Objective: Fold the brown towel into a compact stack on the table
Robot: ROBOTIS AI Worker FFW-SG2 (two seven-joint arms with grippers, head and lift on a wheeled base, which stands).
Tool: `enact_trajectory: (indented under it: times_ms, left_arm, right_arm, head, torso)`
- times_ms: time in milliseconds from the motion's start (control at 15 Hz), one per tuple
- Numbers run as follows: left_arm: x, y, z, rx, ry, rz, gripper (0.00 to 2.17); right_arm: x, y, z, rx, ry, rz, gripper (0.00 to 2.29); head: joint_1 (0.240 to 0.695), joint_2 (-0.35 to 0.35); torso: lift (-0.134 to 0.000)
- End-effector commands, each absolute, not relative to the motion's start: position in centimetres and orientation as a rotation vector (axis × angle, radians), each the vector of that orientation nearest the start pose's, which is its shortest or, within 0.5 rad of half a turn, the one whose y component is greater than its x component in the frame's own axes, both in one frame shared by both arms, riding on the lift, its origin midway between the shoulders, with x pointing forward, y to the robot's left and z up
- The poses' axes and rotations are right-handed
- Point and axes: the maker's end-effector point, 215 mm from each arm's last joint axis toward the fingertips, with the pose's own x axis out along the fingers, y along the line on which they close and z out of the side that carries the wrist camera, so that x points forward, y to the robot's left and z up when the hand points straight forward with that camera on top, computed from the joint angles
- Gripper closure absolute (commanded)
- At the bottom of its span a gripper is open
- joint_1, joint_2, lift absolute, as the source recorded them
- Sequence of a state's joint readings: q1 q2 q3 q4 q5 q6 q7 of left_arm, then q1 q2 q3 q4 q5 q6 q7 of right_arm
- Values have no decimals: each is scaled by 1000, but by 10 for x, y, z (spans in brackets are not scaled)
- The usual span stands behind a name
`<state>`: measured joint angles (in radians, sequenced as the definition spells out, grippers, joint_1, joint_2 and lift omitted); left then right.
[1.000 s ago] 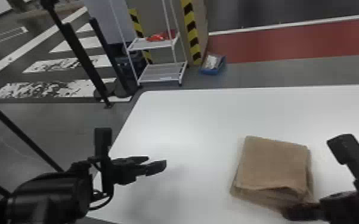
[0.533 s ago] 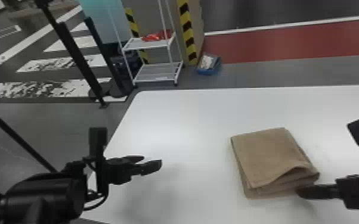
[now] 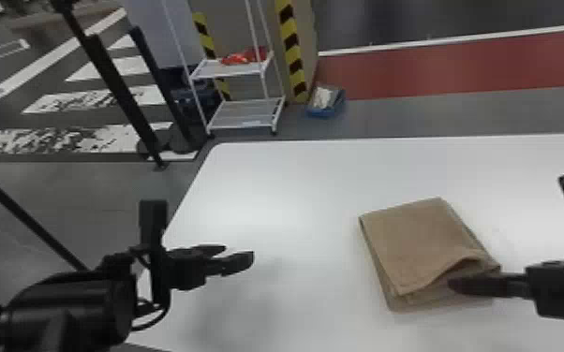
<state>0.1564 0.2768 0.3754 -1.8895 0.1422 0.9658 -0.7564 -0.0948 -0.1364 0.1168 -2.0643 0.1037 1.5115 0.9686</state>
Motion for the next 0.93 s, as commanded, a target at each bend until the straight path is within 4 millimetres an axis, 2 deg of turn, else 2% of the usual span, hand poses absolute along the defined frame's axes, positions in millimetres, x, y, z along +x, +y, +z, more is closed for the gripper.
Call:
enact_trajectory:
  times_ms: [0, 67, 200, 333, 467, 600, 867]
  left_arm:
    - [449, 343, -442, -213, 695, -373, 107]
    - [449, 343, -441, -212, 694, -373, 107]
    - [448, 345, -440, -211, 695, -372, 107]
    - [447, 351, -441, -208, 696, -364, 107]
    - [446, 355, -442, -210, 699, -359, 107]
    - [448, 355, -444, -208, 700, -359, 107]
    - [453, 351, -443, -207, 697, -365, 107]
  right_arm:
    - [461, -69, -365, 286, 844, 837, 2182]
    - [476, -61, -362, 292, 815, 838, 2182]
    - [490, -58, -376, 273, 835, 811, 2182]
    - [494, -68, -399, 237, 872, 767, 2182]
    - [498, -90, -417, 208, 890, 717, 2182]
    - [494, -103, -432, 205, 925, 694, 2182]
    - [471, -95, -448, 219, 964, 719, 2182]
  head:
    - [695, 329]
    - [695, 327]
    - [695, 326]
    - [695, 327]
    - [695, 326]
    - [695, 309]
    - [695, 291]
  torso:
    - [-124]
    - [-124]
    - [-124]
    - [-124]
    - [-124]
    - [-124]
    - [-124]
